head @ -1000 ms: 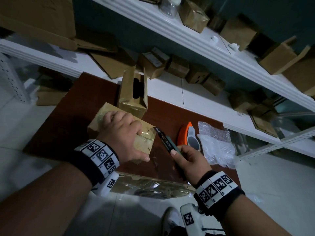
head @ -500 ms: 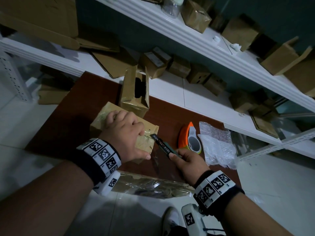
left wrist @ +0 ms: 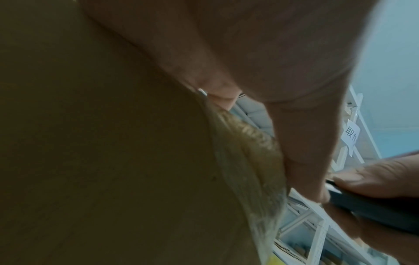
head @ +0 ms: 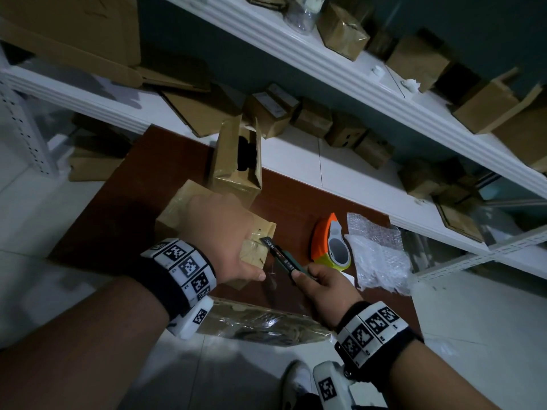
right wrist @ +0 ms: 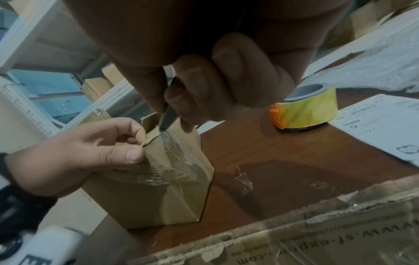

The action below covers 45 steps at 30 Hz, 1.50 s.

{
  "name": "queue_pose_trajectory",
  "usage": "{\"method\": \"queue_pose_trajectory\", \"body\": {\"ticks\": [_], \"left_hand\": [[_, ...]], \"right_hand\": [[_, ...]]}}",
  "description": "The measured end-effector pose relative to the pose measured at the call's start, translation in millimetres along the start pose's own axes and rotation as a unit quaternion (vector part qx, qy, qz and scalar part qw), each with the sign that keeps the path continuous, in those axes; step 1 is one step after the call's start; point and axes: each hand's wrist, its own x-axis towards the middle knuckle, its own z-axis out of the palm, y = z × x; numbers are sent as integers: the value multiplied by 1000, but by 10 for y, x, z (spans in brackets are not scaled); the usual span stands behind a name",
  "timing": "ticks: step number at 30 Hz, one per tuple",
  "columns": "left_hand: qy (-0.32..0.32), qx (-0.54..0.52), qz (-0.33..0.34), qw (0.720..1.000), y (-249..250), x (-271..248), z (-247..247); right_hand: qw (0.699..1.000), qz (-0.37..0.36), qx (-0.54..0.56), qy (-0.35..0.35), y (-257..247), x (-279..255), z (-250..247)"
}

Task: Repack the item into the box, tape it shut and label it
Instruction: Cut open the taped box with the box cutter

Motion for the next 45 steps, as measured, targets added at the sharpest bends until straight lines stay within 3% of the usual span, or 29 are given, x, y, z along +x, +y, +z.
{"method": "queue_pose_trajectory", "body": {"ticks": [6, 15, 23, 29, 33, 40, 45], "left_hand": [[26, -35, 14, 999, -58, -30, 11], [33, -87, 12, 996, -113, -10, 54], [50, -103, -28, 993, -12, 1, 90], [30, 40, -32, 998, 84, -43, 56], [13, 55, -35, 998, 108, -2, 47], [29, 43, 3, 999, 50, 28, 62], [59, -21, 33, 998, -21, 36, 120]], "right_hand": [[998, -15, -43, 44, -62, -22, -101], [997, -6, -77, 15, -55, -21, -114], [997, -4, -79, 17, -64, -22, -91], [996, -13, -90, 13, -44, -43, -49], [994, -23, -105, 4, -26, -65, -29], [996, -16, -82, -7, 58, -32, -34], [999, 0, -47, -21, 119, -38, -11]]}}
